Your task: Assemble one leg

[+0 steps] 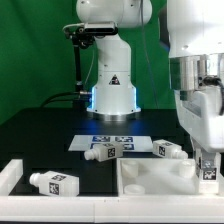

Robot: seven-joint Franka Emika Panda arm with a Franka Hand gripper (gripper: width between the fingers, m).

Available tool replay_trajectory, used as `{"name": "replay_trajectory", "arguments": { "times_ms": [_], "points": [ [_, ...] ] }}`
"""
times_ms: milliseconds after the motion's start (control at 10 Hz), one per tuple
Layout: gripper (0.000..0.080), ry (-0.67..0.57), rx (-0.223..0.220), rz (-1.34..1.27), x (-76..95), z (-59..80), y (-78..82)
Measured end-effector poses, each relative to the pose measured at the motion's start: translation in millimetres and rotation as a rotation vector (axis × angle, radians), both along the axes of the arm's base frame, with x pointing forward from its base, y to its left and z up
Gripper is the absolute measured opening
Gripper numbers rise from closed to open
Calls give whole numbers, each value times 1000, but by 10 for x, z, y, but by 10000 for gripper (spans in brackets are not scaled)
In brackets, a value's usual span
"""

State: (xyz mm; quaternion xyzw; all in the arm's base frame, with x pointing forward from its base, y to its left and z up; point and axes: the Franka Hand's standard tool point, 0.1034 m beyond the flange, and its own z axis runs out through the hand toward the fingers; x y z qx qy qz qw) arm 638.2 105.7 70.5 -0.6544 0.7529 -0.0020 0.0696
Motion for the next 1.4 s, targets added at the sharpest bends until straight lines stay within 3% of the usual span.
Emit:
{"name": "replay_trajectory", "arguments": {
  "times_ms": [500, 800, 900, 1000, 1100, 1200, 1400],
  "points": [
    [285, 22, 31, -253, -2, -3, -14],
    [306, 23, 30, -248, -6, -11, -21],
    [488, 21, 30, -245, -2, -3, -15],
    [488, 9, 33, -214, 18, 69, 13],
    [614, -9, 39, -172, 33, 202, 12],
    [638, -21, 46, -146, 8, 321, -7],
    [648, -24, 47, -136, -6, 365, -28]
  ]
}}
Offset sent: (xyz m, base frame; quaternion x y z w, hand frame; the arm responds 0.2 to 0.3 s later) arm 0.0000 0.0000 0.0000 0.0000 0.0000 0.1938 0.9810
